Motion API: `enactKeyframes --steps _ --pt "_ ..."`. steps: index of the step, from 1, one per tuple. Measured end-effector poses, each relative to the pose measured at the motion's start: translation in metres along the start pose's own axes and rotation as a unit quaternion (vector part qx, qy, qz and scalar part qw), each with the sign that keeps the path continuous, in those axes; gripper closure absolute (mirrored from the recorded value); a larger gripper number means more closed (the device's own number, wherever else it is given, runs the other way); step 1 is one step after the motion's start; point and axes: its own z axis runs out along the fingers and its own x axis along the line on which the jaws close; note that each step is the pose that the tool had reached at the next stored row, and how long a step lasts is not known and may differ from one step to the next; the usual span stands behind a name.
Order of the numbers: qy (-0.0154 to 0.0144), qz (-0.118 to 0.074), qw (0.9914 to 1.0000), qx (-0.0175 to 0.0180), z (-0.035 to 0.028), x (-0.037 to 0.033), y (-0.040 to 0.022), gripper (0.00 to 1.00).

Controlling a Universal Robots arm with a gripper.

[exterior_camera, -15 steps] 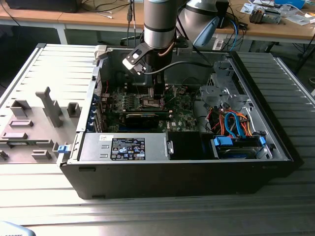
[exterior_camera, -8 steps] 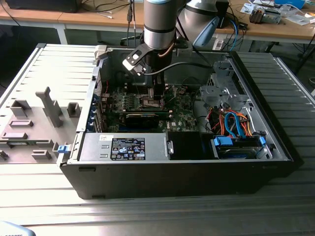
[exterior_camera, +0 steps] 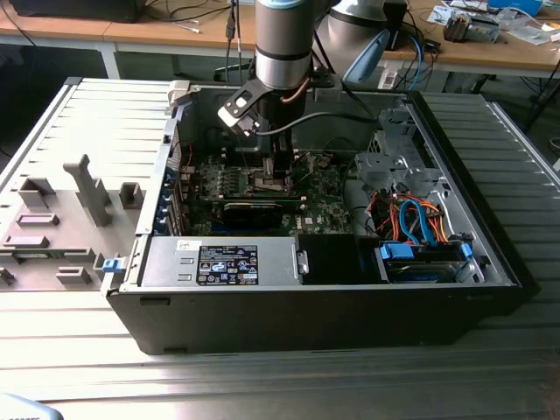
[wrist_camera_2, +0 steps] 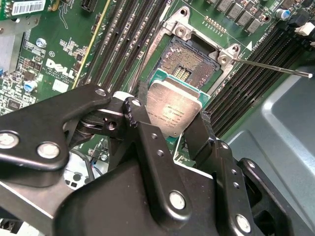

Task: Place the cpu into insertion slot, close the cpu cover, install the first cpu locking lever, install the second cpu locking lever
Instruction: 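Place the cpu into insertion slot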

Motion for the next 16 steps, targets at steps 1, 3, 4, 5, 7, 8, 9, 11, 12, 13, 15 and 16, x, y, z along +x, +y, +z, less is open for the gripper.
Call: enactKeyframes --steps 1,3,4,5,7,8,9,11,12,13,15,16 --pt "0.0000 0.000 1.00000 0.0000 0.0002 0.0000 0.0000 0.45" --pt "0.0000 0.000 1.00000 0.0000 0.0006 0.0000 0.0000 0.45" --pt "0.0000 0.000 1.00000 0.0000 0.0009 0.0000 0.0000 0.45" --pt "0.0000 0.000 1.00000 0.0000 0.0011 0.0000 0.0000 0.45" --pt "0.0000 0.000 1.00000 0.0000 0.0017 0.0000 0.0000 0.45" --pt "0.0000 0.000 1.00000 0.0000 0.0022 0.0000 -0.0001 0.45" --pt "0.0000 0.000 1.00000 0.0000 0.0027 0.0000 -0.0001 0.45" --pt "0.0000 0.000 1.00000 0.0000 0.0035 -0.0001 -0.0001 0.45" --pt "0.0000 0.000 1.00000 0.0000 0.0037 -0.0001 -0.0001 0.45" --pt "0.0000 0.000 1.00000 0.0000 0.0040 -0.0001 -0.0001 0.45" --pt "0.0000 0.000 1.00000 0.0000 0.0045 -0.0001 -0.0002 0.45" --pt "0.0000 0.000 1.00000 0.0000 0.0048 -0.0001 -0.0002 0.45"
